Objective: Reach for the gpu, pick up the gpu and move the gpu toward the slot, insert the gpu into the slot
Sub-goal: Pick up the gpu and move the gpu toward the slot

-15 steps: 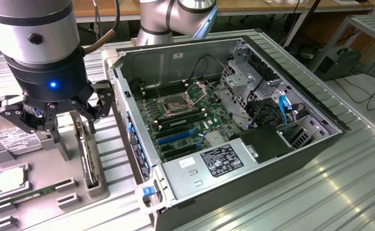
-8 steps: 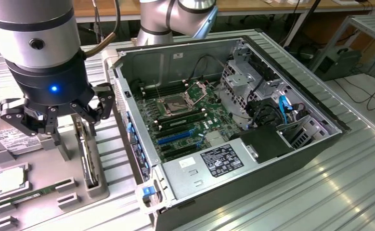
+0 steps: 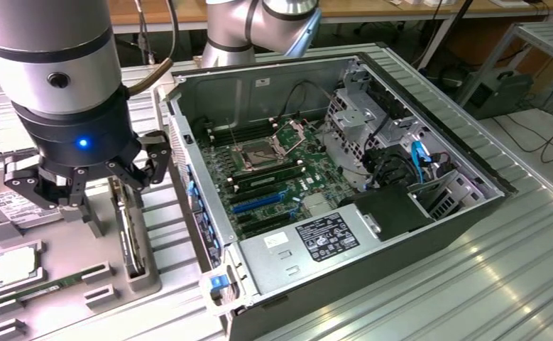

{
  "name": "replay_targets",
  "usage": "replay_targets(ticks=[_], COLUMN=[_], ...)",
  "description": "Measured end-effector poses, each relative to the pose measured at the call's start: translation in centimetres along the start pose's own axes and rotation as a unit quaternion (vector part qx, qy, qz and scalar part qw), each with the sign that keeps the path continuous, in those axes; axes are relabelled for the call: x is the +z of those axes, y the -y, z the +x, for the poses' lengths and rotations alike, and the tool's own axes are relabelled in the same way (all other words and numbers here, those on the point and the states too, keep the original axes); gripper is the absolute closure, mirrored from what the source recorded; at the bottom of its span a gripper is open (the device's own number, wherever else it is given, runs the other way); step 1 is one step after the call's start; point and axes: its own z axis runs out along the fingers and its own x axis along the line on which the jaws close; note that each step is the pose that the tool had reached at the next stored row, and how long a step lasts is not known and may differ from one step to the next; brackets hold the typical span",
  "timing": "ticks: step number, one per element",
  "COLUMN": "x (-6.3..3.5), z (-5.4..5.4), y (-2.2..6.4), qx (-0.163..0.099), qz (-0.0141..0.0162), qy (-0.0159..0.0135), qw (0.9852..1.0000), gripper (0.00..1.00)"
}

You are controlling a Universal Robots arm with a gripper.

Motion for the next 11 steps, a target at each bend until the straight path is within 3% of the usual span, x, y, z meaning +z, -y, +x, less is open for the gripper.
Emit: replay_targets(ticks=[11], x=[0.76], z=[-0.01], y=[0.37], qx=[0.000], qz=[-0.0007], qy=[0.0000], qw=[1.0000], gripper=[0.40])
